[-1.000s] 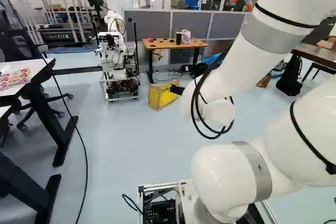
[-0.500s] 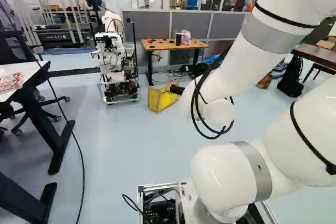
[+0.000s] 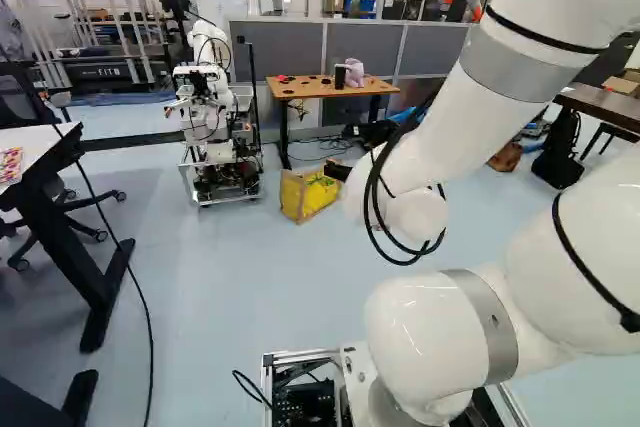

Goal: Pick up the bag on the ground and place it on the table

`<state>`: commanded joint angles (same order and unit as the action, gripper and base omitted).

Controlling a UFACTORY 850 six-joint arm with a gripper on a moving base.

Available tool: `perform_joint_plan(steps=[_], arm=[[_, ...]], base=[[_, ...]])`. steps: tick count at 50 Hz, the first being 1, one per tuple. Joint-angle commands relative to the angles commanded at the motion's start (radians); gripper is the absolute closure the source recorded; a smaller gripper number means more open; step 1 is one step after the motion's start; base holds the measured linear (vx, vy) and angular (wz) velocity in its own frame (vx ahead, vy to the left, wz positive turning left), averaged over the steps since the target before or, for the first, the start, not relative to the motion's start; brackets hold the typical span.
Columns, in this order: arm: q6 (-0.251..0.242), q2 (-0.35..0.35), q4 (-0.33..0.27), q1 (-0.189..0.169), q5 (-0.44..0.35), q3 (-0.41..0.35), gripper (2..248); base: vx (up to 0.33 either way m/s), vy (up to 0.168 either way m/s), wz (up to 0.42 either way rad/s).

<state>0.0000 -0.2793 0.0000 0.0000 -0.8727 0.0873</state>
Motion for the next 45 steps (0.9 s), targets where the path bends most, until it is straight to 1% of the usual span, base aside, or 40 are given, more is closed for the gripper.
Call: perform_joint_plan(steps=[13,26,45], arm=[[0.000,0.000,0.000,0.000,0.000,0.000,3],[0.000,0.000,0.000,0.000,0.000,0.000,3],[0.000,0.000,0.000,0.000,0.000,0.000,3]], base=[[0.180,-0.060,-0.003],[0.253,-0.061,-0.014],[0.302,-0.007,-0.023]])
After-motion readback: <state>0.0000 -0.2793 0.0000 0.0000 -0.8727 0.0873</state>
